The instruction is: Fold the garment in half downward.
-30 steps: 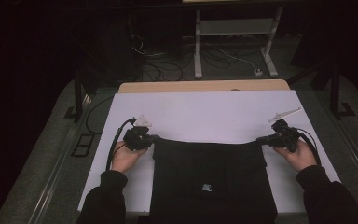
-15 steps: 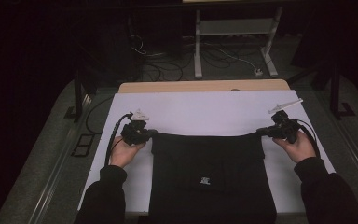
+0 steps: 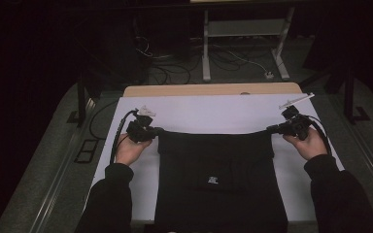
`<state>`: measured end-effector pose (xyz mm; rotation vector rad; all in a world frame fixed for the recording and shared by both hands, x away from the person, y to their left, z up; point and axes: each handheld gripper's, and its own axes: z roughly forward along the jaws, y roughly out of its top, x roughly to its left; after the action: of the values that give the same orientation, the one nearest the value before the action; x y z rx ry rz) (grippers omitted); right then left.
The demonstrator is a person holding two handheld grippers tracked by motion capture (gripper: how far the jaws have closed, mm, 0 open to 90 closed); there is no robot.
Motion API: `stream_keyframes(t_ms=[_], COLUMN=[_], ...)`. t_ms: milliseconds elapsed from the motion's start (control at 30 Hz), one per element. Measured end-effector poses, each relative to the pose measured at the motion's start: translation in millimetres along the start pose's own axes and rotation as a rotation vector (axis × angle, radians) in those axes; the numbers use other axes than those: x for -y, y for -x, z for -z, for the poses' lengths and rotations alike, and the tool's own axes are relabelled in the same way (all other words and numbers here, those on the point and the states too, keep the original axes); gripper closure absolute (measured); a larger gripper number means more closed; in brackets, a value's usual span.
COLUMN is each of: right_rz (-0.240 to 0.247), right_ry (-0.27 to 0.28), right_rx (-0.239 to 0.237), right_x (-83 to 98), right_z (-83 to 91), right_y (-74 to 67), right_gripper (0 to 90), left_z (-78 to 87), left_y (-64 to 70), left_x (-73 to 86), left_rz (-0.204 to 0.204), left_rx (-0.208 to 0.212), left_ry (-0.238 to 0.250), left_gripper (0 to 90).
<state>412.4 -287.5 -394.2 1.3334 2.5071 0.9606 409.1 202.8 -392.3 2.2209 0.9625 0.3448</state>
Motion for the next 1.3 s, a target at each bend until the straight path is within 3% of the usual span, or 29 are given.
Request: stream_keyframes(t_ms=[133, 333, 467, 700, 1300], right_rz=[-0.016, -0.022, -0.021, -0.066, -0.051], right_ry=[-0.001, 0.003, 0.017, 0.046, 0.049], right_rx=[0.002, 0.017, 0.024, 0.003, 0.046], right_x=[-3.3, -13.4, -22.4, -34.2, -66.5], right_z=[-2.4, -1.3, 2.8, 5.7, 8.2], right_y=[3.7, 8.1, 12.1, 22.7, 30.2], right_gripper=[88.0, 88.0, 88.0, 88.0, 88.0], left_z=[-1.4, -6.4, -6.5, -9.4, -6.1], left_y=[-2.5, -8.7, -14.1, -22.1, -34.2], left_x=[-8.0, -20.3, -29.0, -39.9, -58.0], left_rz=[-0.015, -0.005, 0.01, 0.043, 0.069], left_rx=[-0.009, -0.023, -0.037, -0.036, -0.068], left_ry=[-0.02, -0.02, -0.008, 0.013, 0.052], left_gripper=[87.8, 87.8, 87.8, 87.8, 87.7])
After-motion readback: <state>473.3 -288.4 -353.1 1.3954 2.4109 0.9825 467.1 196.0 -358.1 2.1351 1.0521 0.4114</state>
